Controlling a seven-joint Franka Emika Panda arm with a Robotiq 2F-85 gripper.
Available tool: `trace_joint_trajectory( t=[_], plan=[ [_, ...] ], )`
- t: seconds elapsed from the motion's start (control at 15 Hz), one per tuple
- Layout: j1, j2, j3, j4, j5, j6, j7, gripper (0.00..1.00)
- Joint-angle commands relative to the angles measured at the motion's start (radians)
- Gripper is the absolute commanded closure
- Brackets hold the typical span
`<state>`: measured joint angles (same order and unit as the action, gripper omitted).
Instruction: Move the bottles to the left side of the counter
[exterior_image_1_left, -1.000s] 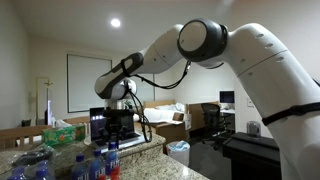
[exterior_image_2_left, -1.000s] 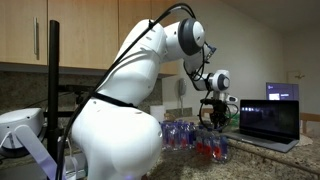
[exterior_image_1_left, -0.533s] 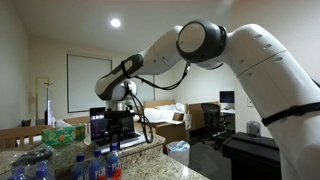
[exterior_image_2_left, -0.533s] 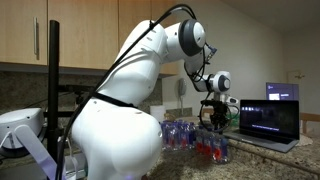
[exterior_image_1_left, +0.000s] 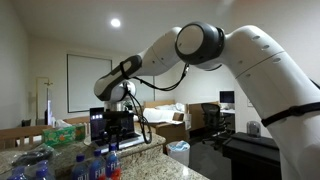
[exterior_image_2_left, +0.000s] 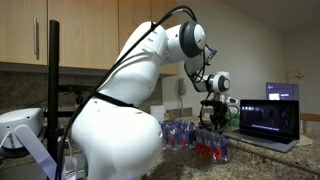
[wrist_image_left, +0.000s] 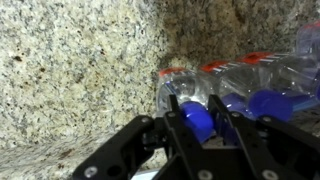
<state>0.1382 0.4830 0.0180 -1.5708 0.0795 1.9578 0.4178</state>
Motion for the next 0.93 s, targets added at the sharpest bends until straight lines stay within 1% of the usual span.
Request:
trace_joint_trajectory(
  t=[0.0,0.27,0.87],
  plan=[
    [0.006,0.009,-0.002,0.037,-0.011,-0.021,-0.004,0.86],
    [0.011,0.025,0.001,0.055,-0.01,-0.029,-0.009,0.86],
    [0.013,0.026,-0.003,0.055,-0.016,-0.046,-0.01,0.86]
  ],
)
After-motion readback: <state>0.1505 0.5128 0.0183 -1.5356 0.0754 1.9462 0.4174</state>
